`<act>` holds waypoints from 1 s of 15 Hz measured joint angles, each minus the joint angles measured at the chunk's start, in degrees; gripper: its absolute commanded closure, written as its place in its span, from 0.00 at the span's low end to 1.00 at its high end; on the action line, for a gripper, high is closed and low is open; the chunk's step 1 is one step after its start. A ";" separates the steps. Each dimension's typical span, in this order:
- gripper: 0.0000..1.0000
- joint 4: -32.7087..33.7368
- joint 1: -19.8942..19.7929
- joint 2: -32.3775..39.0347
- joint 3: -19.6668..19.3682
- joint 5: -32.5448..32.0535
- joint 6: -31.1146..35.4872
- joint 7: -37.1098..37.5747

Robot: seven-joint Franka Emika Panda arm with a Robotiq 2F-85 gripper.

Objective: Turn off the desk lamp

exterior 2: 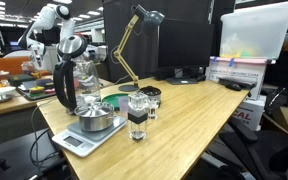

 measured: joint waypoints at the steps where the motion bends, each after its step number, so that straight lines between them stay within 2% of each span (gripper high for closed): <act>1: 0.00 0.00 0.00 0.00 0.00 0.00 0.01 0.00; 4: 0.00 -0.25 0.75 0.02 0.37 0.22 0.03 -0.06; 11: 0.00 -2.22 9.06 2.60 5.62 2.50 0.71 -0.37; 15: 0.00 -2.21 9.08 2.68 5.49 2.50 0.77 -1.11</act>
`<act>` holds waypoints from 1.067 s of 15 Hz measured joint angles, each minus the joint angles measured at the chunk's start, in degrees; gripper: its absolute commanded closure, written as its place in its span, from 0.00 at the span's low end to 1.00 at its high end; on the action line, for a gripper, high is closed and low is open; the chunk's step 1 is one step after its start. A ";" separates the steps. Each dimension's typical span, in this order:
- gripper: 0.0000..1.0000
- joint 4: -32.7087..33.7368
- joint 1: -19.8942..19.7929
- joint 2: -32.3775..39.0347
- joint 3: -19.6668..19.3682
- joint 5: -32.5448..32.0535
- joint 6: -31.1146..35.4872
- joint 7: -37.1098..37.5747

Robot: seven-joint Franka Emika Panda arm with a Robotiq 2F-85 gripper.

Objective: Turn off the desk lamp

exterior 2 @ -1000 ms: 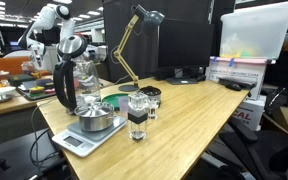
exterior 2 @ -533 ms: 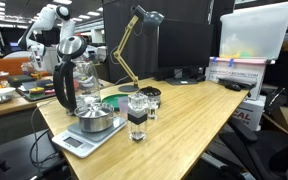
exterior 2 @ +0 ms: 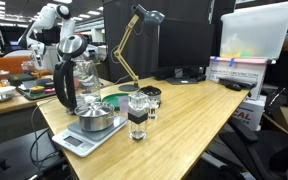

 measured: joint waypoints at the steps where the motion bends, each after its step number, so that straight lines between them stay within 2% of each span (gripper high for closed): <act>1: 0.00 0.00 0.00 -0.01 -0.01 0.00 0.00 -0.03; 4: 0.00 -0.36 0.11 0.26 0.21 0.14 0.11 -0.02; 6: 0.00 -1.51 1.18 1.24 1.19 1.22 2.80 -0.01; 13: 0.00 -1.26 7.49 13.27 10.94 7.94 19.85 3.71; 16: 0.00 -0.10 7.68 15.88 12.31 7.98 21.35 4.40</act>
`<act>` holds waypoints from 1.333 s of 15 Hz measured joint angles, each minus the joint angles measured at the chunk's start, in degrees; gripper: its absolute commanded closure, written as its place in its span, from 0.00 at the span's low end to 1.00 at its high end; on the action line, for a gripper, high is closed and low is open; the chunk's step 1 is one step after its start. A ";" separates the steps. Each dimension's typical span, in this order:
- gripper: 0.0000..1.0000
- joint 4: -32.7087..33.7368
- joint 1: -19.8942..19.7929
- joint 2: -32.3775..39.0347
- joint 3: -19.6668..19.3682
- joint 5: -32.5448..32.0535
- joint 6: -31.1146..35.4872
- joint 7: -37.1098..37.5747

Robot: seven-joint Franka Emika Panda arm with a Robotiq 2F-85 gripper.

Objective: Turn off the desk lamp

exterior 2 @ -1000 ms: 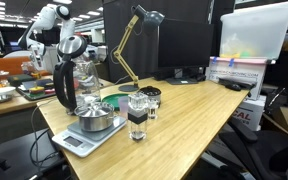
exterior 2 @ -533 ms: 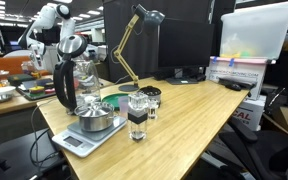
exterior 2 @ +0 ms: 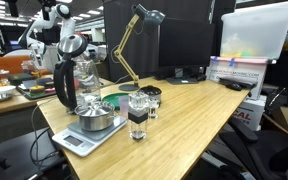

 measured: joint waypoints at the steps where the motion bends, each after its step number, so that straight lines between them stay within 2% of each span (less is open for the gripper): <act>1: 0.00 0.12 -0.07 -0.10 -0.24 0.00 0.00 0.00; 8: 0.00 0.00 -0.11 -0.34 -0.08 0.30 0.54 0.03; 12: 0.00 -0.34 1.50 2.24 3.90 1.42 10.75 1.29; 17: 0.00 2.00 3.47 13.65 10.99 0.76 25.66 6.88; 20: 0.00 5.75 3.40 20.01 12.50 -0.96 29.78 9.65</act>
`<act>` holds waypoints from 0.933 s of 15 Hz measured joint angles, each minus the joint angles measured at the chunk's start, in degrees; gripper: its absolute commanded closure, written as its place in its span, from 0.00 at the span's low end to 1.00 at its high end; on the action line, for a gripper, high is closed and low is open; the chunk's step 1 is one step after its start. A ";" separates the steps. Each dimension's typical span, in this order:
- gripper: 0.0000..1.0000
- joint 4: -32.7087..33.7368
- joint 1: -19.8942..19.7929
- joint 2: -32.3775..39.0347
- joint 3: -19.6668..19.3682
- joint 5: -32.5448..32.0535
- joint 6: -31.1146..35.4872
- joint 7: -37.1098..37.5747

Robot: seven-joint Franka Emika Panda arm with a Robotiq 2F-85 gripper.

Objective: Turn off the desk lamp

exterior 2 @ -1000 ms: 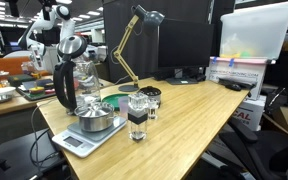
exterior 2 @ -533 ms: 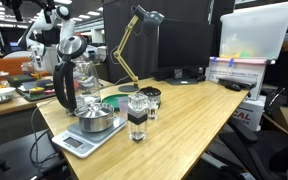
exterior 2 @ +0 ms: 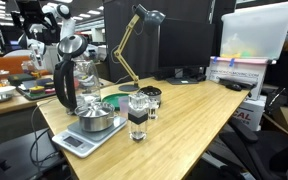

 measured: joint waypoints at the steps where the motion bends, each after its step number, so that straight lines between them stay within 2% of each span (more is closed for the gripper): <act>1: 0.00 0.55 -0.11 0.55 -0.01 -0.07 0.01 0.01; 8: 0.00 0.68 -0.27 0.48 -0.01 -0.07 0.16 0.21; 10: 0.00 0.84 -0.36 1.43 -0.01 -0.64 2.12 1.71; 14: 0.00 4.51 -1.16 9.28 -0.01 -4.65 6.71 7.92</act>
